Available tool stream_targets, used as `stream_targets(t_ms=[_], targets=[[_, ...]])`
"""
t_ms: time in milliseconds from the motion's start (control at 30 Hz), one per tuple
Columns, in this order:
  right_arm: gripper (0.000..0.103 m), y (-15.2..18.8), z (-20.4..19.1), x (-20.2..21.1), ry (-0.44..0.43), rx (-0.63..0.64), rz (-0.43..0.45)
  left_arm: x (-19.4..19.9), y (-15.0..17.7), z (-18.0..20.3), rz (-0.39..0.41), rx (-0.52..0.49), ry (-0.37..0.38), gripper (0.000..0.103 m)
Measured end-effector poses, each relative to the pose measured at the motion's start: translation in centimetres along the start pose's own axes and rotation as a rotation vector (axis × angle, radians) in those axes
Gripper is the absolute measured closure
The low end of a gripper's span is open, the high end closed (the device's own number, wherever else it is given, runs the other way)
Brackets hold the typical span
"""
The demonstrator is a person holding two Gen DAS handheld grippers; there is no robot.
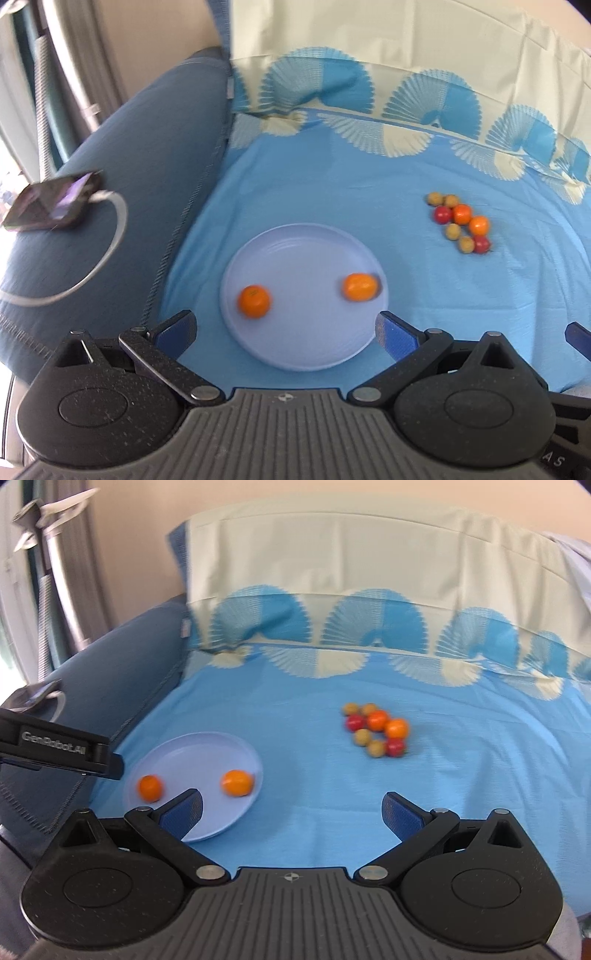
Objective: Organize fruits
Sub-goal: 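Grasp a brown round fruit with the left tool while the right tool grasps a red tomato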
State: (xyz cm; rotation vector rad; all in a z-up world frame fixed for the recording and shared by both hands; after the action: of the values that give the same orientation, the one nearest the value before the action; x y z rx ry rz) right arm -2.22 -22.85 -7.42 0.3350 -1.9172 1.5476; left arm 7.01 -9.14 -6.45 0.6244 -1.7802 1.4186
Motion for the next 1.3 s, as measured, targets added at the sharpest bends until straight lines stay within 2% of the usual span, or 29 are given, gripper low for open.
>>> stream_targets(t_ms=[267, 400, 500, 600, 733, 833, 867, 900, 933, 1000, 1100, 1200, 1300], targets=[[0.001, -0.9, 7.4, -4.6, 0.151, -0.069, 0.026, -5.3, -5.4, 6.6, -0.019, -0.023, 0.062, 0.0], [0.001, -1.3, 11.2, -8.7, 0.229, -0.065, 0.048, -9.5, -7.3, 9.3, -0.054, -0.033, 0.046, 0.0], [0.001, -1.1, 13.6, -12.9, 0.273, -0.051, 0.016, -12.4, -7.8, 10.6, -0.099, -0.035, 0.04, 0.0], [0.001, -0.9, 15.0, -17.0, 0.271, -0.045, -0.018, -14.5, -8.1, 11.7, -0.132, -0.037, 0.035, 0.0], [0.001, -0.5, 15.0, -21.6, 0.216, -0.007, -0.066, -16.3, -8.2, 12.5, -0.154, -0.034, 0.025, 0.0], [0.002, -0.5, 14.6, -23.6, 0.182, 0.017, -0.057, -17.5, -8.2, 13.2, -0.184, -0.018, 0.044, 0.0], [0.004, -0.6, 14.4, -23.9, 0.171, 0.026, -0.046, -17.8, -8.2, 13.5, -0.191, -0.015, 0.049, 0.0], [0.016, -0.7, 14.2, -24.0, 0.147, 0.036, -0.035, -17.9, -8.2, 13.8, -0.195, -0.014, 0.054, 0.0], [0.039, -0.7, 13.9, -24.1, 0.107, 0.042, -0.025, -18.2, -8.2, 14.3, -0.198, -0.015, 0.062, 0.0], [0.074, -0.6, 13.4, -24.0, 0.06, 0.064, -0.021, -18.6, -8.2, 15.1, -0.201, -0.016, 0.072, 0.0], [0.075, -0.7, 14.4, -23.2, 0.114, 0.082, -0.02, -19.1, -8.1, 16.7, -0.221, -0.019, 0.099, 0.0], [0.075, -0.6, 17.6, -22.1, 0.205, 0.0, -0.031, -19.7, -7.8, 18.7, -0.249, -0.021, 0.146, 0.0], [0.075, -0.1, 20.5, -21.6, 0.26, -0.084, -0.05, -20.8, -7.5, 20.6, -0.284, -0.012, 0.171, 0.0]])
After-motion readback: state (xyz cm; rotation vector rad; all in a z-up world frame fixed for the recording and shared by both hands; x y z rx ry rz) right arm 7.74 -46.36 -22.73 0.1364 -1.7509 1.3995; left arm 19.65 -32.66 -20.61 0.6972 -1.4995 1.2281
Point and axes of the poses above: each gripper's, at about its wrist camera, not at the fingertips, and x roughly against the way its jaws point, z to its right, y to its underside, the point moved 6 cm from there along -x, roughly the way its jaws point, and after that the axes turned 1 degree about z, right-handed, at the moved point
